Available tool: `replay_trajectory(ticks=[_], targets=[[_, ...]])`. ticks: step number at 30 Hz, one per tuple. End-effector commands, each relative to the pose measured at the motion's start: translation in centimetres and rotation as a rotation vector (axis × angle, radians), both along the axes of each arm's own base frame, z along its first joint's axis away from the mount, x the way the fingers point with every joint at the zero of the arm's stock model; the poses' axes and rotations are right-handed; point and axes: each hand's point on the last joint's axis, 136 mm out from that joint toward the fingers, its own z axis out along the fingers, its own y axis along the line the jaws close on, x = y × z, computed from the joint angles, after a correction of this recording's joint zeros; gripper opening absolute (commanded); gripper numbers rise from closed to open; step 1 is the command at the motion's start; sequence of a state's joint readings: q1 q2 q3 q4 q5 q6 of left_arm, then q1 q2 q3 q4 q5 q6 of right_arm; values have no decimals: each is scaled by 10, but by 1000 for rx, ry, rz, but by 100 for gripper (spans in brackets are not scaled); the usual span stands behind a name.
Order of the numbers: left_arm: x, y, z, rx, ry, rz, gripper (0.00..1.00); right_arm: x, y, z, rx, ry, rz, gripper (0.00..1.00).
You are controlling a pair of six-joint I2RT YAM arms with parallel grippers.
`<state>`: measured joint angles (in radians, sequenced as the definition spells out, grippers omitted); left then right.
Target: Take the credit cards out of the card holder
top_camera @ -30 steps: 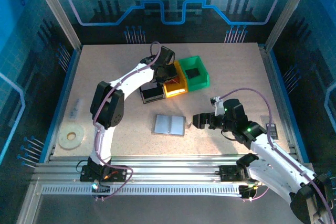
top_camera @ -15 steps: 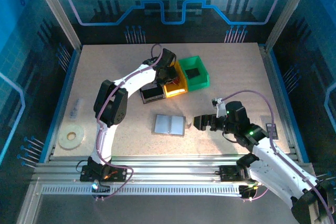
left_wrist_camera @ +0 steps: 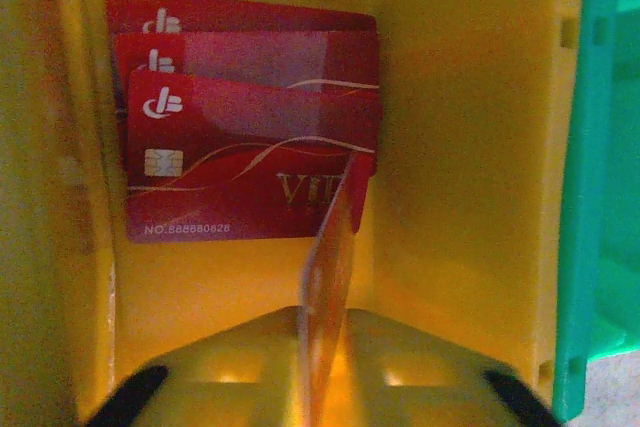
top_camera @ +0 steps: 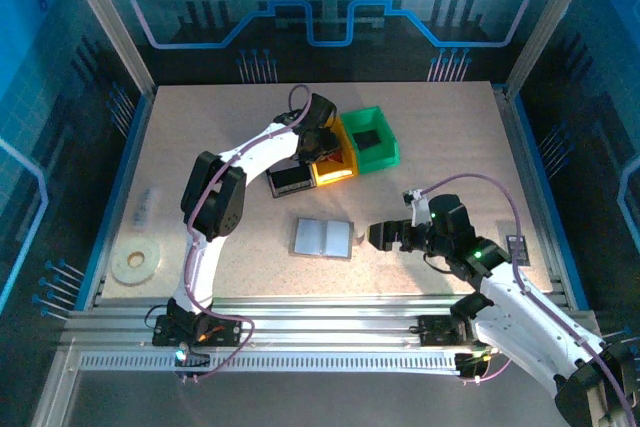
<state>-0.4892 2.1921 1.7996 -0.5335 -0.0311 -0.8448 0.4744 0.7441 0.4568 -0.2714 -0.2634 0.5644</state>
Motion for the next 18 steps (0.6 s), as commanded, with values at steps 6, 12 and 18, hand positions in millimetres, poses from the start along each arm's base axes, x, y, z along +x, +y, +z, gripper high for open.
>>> replay_trajectory(ticks=[6, 12, 18], targets=[[12, 0, 18, 14, -44, -8, 36, -2, -3, -2, 8, 12, -7, 100], [20, 8, 39, 41, -83, -13, 41, -2, -4, -1, 0, 13, -7, 100], [26, 19, 66, 64, -120, -18, 50, -1, -5, 0, -15, 16, -10, 100]])
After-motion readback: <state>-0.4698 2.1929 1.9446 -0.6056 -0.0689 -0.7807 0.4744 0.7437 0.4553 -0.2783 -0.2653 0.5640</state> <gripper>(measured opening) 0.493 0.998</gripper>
